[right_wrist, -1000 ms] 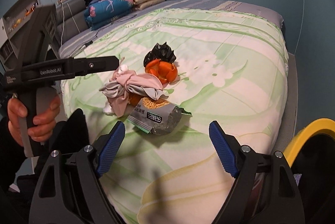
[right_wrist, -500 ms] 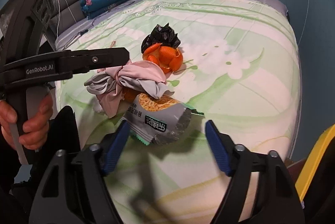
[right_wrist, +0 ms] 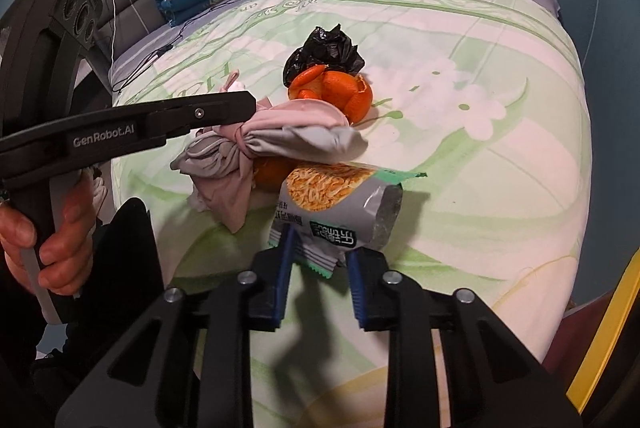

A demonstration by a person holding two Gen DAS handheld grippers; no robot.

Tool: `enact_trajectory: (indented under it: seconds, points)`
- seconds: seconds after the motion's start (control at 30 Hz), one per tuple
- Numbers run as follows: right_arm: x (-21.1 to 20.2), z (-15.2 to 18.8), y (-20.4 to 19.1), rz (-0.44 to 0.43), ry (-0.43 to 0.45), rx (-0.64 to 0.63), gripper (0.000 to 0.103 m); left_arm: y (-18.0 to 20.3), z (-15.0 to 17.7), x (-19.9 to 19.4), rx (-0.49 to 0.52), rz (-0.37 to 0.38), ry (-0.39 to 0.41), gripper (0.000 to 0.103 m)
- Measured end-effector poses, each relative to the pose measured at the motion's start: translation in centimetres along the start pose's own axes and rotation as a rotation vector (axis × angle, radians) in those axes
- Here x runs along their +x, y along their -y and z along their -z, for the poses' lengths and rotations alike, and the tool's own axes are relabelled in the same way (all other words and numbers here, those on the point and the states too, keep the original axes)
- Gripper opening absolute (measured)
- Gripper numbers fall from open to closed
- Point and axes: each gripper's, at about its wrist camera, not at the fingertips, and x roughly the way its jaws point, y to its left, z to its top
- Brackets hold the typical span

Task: Collect trash
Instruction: 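Grasp the silver snack bag with the right tool while the left tool grasps the pink cloth, then lift the snack bag and pink cloth and carry them toward the bin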

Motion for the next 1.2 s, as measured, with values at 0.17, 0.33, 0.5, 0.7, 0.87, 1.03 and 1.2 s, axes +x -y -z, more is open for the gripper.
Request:
enact_trajectory:
  seconds: [0.17,0.33,0.5,0.7,0.87,1.03,1.2]
  points:
    - [-0.1,0.1,-0.3,0.004,0.001,0.0,0.01,-0.6,-0.1,-0.4,-0.034,0.019,0.007,0.011]
    - [-1.3,0.0,-0.6,0.012,0.032,-0.012,0.005,-1.5,-0.1,-1.3,-0.078,0.034,0.032,0.011]
    - [-2.4,0.1,-0.6,0.017,0.053,-0.008,0.005,-2.2,0.0,-2.5,-0.101,0.037,0.059,0.01]
    - [-4.0,0.7,-1.0,0.015,0.069,-0.014,0.005,-2.7,0.0,-4.2,-0.124,0.043,0.092,0.01]
    - [-5.6,1.0,-1.0,0.006,0.086,-0.017,0.005,-3.2,0.1,-5.7,-0.142,0.039,0.12,0.01]
    - [-7.3,1.3,-1.2,0.0,0.1,-0.03,0.005,-3.4,-0.1,-7.3,-0.143,0.031,0.15,0.01]
    - [-8.9,1.2,-1.1,-0.003,0.121,-0.028,0.005,-3.3,-0.2,-8.8,-0.144,0.024,0.182,0.01]
